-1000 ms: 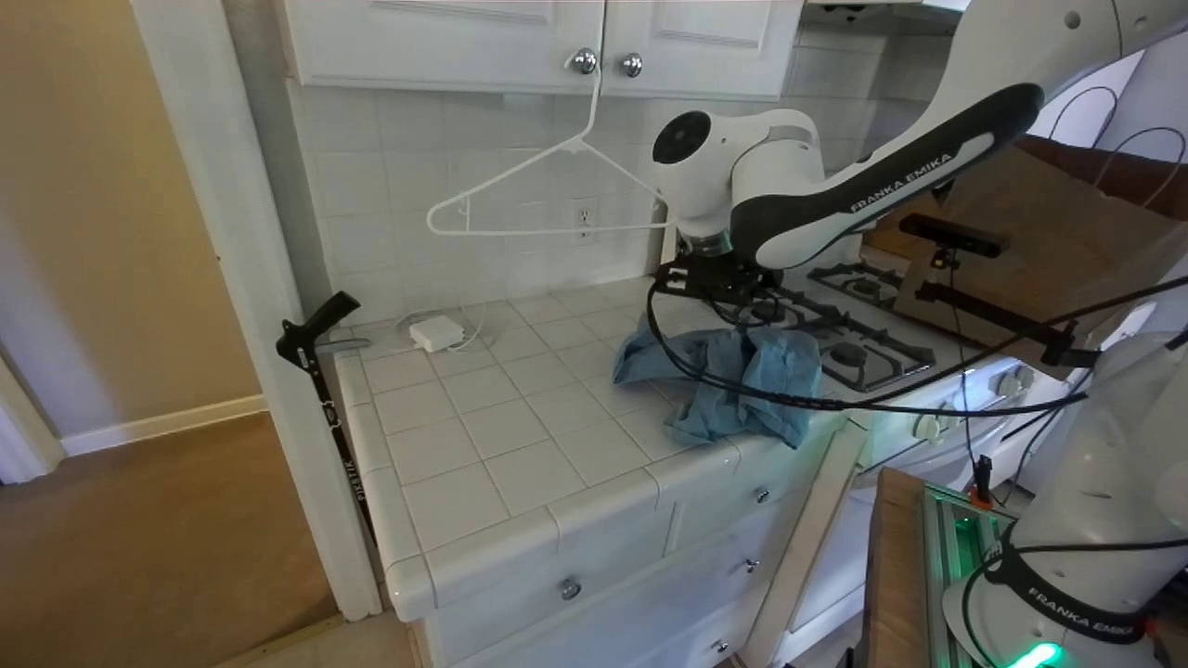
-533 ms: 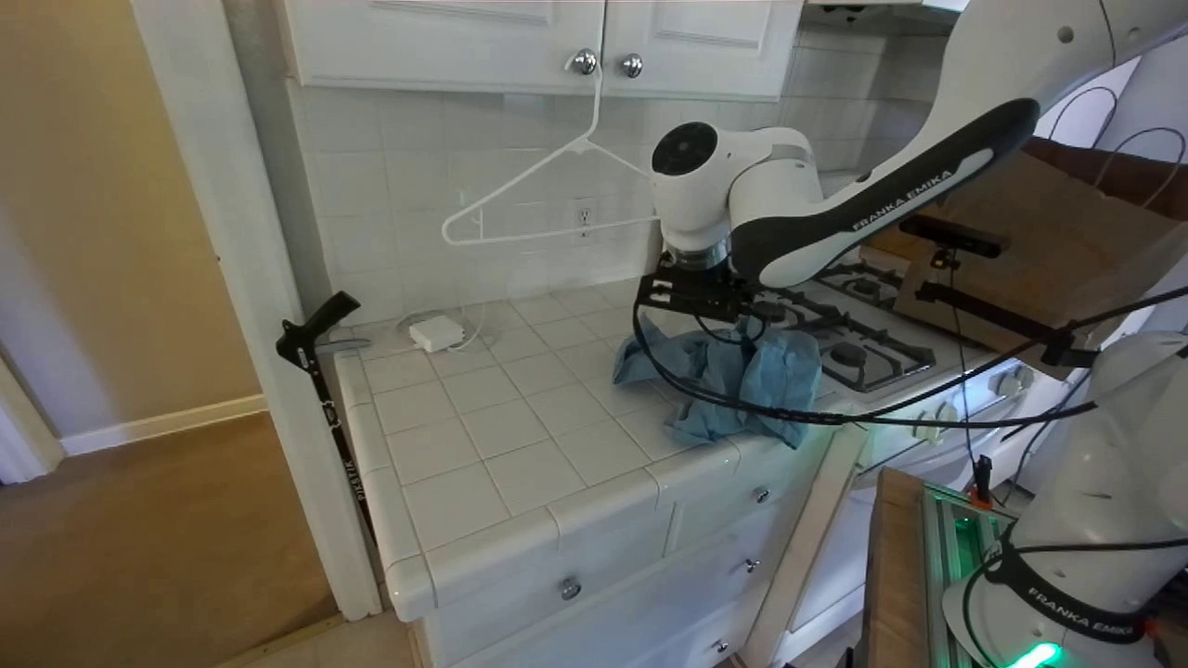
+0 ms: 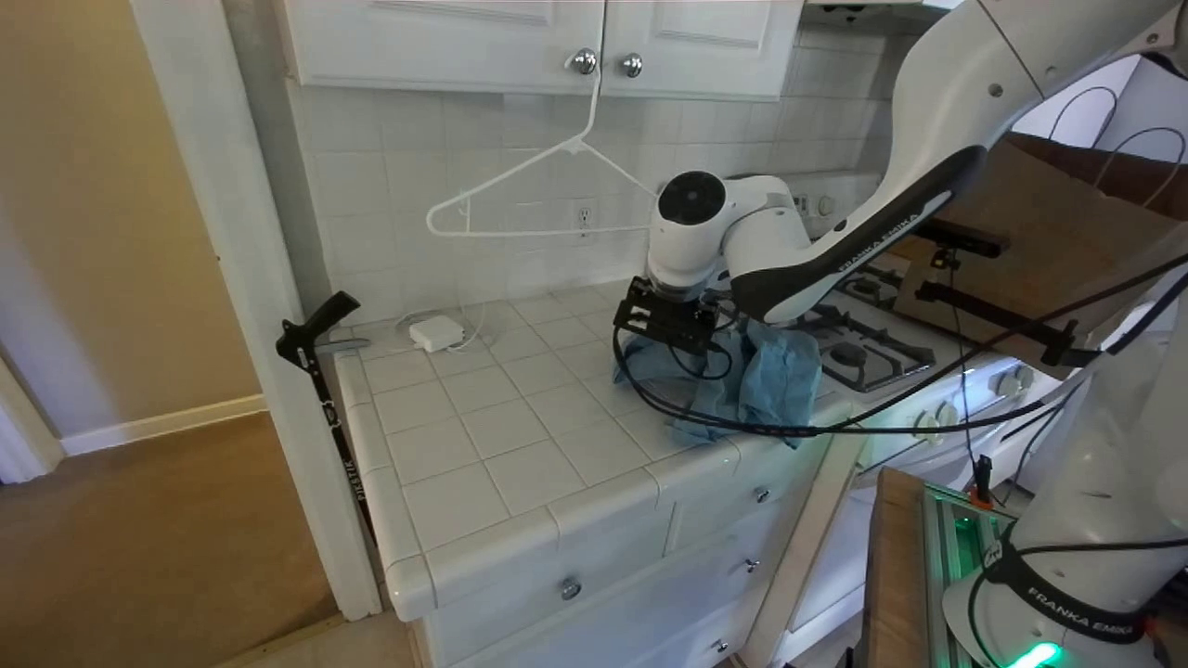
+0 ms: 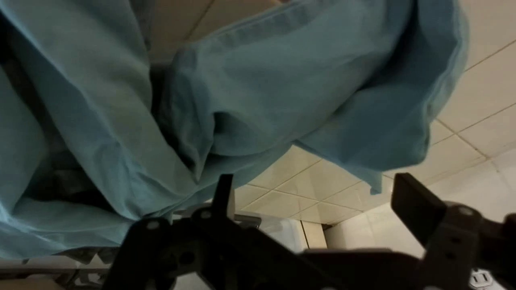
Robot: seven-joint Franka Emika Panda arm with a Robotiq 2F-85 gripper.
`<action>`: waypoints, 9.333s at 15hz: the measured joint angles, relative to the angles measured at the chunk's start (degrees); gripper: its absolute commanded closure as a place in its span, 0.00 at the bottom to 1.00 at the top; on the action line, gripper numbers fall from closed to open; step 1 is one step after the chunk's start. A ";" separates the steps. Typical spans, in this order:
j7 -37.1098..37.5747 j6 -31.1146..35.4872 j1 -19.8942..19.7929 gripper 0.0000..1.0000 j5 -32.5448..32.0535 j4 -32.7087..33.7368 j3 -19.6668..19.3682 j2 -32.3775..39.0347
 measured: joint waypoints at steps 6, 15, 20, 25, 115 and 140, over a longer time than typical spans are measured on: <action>1.74 3.41 0.12 0.53 -0.69 0.56 0.00 3.29; 1.86 5.49 0.25 1.00 -0.71 1.65 -0.04 5.36; 1.86 7.24 0.29 0.99 -0.68 2.41 -0.04 5.64; 1.87 7.47 1.30 0.99 -1.40 4.23 0.00 2.88; -8.68 12.77 0.60 0.00 -42.91 28.06 3.90 9.14; -19.78 -0.66 5.48 0.00 -27.70 2.14 5.87 -7.12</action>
